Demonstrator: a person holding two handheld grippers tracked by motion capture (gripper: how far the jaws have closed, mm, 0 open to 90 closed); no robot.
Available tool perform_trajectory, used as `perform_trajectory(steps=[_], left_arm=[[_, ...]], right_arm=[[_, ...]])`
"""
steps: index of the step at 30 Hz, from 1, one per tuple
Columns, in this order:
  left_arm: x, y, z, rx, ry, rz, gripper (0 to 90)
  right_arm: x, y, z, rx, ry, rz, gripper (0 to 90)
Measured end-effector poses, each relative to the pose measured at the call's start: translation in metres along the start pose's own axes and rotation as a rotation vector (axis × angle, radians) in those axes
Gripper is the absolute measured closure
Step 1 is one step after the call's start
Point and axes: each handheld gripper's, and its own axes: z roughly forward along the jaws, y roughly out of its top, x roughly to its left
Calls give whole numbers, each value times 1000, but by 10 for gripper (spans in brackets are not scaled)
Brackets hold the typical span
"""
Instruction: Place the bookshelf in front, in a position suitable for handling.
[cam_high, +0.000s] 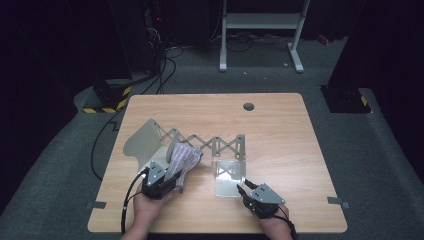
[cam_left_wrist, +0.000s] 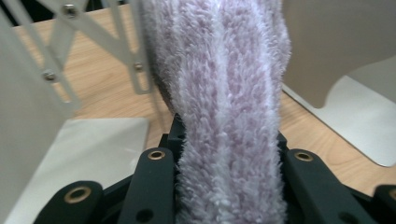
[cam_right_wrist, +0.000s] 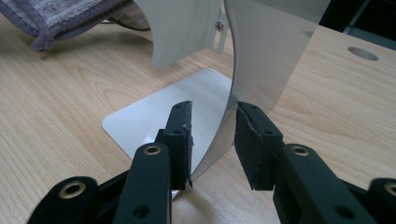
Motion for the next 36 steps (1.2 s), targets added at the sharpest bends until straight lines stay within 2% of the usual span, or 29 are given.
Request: perform_trajectory(steps=[7,14,18,21,25,32,36], left_arm=[[13,-2,0,5,36,-22,667],[32,-4,-4,2,82,-66,667],[35,-4,-6,-1,81,-81,667],[24,-2,-6,-4,53,-64,667],[3,2,2,-1,8,-33,665],[-30,0,31,71,-49,17,660],[-45,-5,41,112,-90,45,659]], right_arm=[[-4,-1,-5,-10,-4,10,636],[-13,-3,-13,-21,-20,29,629],[-14,-3,-13,-24,-21,32,623],[-14,-4,-14,-25,-22,31,619],[-16,-5,-14,-23,-28,34,617],[-21,-7,-16,-19,-41,44,617],[-24,-8,-16,-17,-47,49,616]])
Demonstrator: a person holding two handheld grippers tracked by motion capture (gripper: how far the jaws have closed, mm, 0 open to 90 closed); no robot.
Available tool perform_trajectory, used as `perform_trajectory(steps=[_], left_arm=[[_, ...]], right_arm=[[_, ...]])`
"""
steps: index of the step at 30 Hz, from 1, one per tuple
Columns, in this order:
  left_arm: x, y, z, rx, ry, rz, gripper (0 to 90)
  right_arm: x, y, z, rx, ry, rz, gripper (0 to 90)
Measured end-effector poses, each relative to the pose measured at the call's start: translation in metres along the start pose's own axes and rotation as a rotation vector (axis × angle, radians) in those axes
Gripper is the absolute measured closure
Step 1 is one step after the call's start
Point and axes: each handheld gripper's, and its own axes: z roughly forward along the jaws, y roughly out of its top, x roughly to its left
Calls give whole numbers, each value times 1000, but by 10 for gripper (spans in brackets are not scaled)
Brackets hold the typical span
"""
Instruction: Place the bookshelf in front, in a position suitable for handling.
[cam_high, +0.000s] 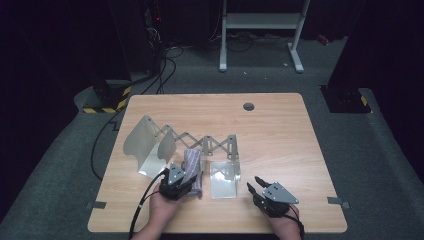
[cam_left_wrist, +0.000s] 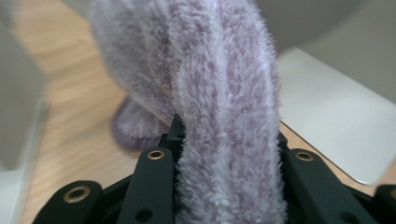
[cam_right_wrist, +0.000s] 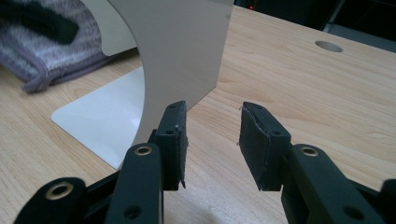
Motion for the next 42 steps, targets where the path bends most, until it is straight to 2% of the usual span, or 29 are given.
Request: perform_trajectory(steps=[3,8,13,19,27,32,39,40,42], left_arm=[[-5,1,0,-3,-23,-6,658],[-5,11,-11,-43,-37,-17,657],[-1,31,-25,-99,-38,-4,658],[0,55,-36,-138,-28,32,658],[-1,65,-50,-190,-20,40,658],[-4,50,-36,-146,-22,52,659],[-4,9,4,21,-36,39,661],[-3,5,8,37,-43,34,661],[-3,4,9,37,-47,28,661]], right_arm=[[-1,0,0,1,-2,1,616],[0,0,1,4,-4,-2,615],[0,0,1,7,-5,0,613],[1,0,1,7,-7,-3,612],[1,0,1,9,-7,-5,612],[1,-1,2,12,-6,-7,612],[1,-2,3,19,-6,-6,612],[1,-2,3,19,-6,-6,612],[1,-2,3,19,-6,-9,612]])
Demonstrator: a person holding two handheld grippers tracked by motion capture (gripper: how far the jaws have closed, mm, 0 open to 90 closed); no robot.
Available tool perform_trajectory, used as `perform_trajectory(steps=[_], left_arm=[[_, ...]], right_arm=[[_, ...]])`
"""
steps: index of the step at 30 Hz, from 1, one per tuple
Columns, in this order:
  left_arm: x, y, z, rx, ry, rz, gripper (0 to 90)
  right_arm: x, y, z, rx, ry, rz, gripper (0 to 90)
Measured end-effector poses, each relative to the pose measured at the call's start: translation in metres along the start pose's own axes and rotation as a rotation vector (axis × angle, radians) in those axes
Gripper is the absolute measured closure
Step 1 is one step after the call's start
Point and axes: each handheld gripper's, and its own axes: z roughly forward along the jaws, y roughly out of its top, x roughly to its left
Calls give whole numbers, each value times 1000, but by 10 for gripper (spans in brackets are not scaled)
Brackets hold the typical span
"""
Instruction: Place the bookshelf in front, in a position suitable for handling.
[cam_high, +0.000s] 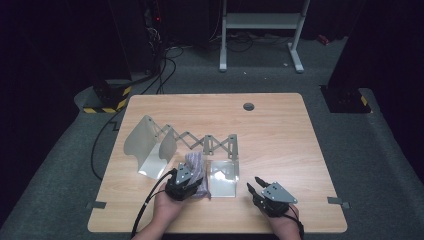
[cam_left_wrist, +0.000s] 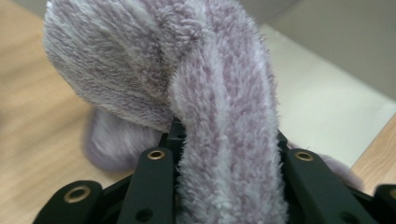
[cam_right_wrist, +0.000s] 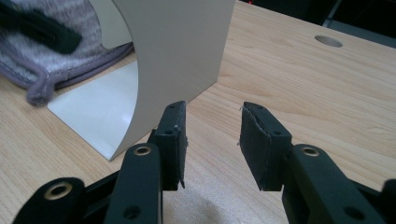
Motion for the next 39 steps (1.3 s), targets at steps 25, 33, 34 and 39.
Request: perform_trajectory(steps=[25,33,34,39], left_arm=[[6,82,-64,-203,46,96,662],[4,45,-37,-113,9,70,666],[4,41,-33,-98,6,72,667],[2,21,-12,-26,-14,52,668]], right_arm=[[0,0,0,1,0,-1,612],[2,0,1,4,3,-4,612],[2,0,1,3,3,-5,612],[2,0,1,5,3,-3,612]])
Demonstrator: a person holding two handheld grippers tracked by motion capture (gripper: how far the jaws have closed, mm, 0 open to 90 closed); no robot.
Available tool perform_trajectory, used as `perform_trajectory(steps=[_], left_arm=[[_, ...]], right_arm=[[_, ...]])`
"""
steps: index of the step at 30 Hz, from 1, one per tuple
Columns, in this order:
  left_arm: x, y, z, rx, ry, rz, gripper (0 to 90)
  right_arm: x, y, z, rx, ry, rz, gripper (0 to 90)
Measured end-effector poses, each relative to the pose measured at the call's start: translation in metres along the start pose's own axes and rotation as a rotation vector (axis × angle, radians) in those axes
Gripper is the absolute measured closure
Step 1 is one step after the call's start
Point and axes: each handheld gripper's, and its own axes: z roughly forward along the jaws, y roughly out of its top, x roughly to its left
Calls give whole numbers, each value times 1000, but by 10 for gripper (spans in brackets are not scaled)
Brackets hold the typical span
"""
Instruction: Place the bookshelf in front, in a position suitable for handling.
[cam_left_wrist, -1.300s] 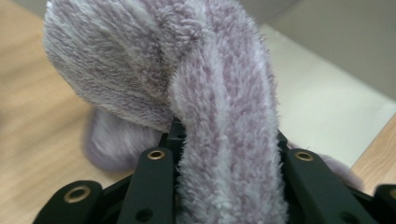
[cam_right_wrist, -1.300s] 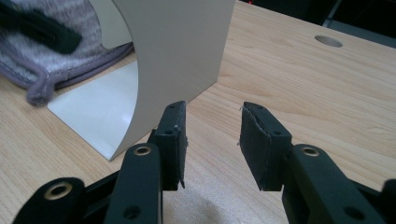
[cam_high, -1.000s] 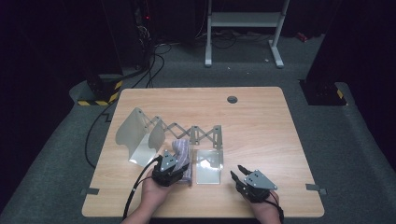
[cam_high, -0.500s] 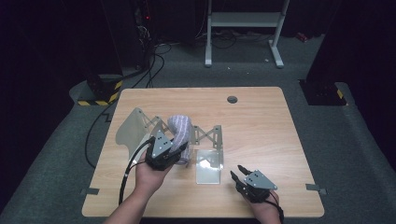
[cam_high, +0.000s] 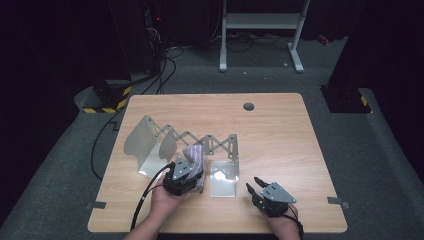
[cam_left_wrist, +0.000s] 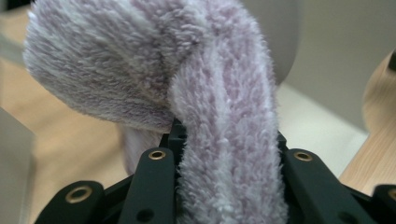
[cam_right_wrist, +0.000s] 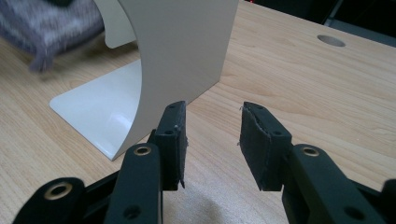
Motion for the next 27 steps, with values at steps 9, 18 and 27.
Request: perform_trajectory(steps=[9,18,27], left_arm=[[2,-16,12,39,-15,-23,666],[4,-27,1,2,-24,-45,662],[4,-18,-26,-99,-32,-57,659]], right_arm=[[0,0,0,1,2,0,612],[0,0,0,-1,4,0,611],[1,0,1,1,3,1,606]])
